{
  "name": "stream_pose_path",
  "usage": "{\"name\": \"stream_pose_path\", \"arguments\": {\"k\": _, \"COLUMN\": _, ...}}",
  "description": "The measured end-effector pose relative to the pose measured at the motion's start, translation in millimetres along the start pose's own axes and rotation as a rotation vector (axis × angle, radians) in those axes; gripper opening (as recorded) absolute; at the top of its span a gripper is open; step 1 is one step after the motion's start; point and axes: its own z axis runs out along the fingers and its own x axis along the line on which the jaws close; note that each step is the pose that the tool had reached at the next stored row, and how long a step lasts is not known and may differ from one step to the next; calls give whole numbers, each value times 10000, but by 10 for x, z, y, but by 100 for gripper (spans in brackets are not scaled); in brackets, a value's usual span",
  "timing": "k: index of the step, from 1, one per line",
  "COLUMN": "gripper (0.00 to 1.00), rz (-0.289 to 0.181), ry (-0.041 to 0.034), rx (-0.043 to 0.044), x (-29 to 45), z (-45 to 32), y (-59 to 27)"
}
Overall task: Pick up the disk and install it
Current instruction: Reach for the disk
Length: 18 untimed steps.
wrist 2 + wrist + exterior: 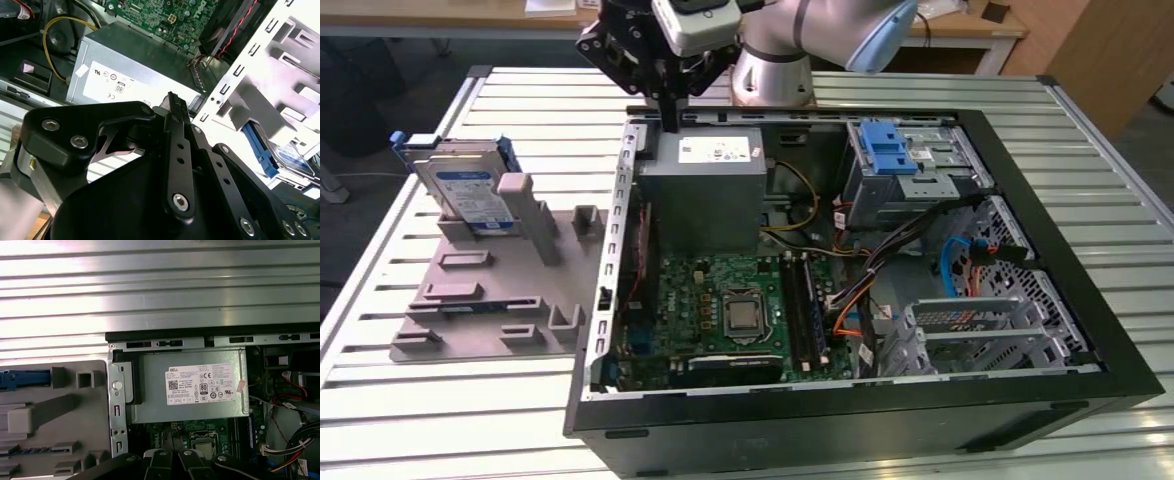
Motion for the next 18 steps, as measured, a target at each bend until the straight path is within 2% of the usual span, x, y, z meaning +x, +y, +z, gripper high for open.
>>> {"name": "stream_pose_path", "arguments": {"k": 18, "gripper": 11, "rz": 0, "ry": 0, "rx": 0, "x": 103, "z": 6, "y": -8}}
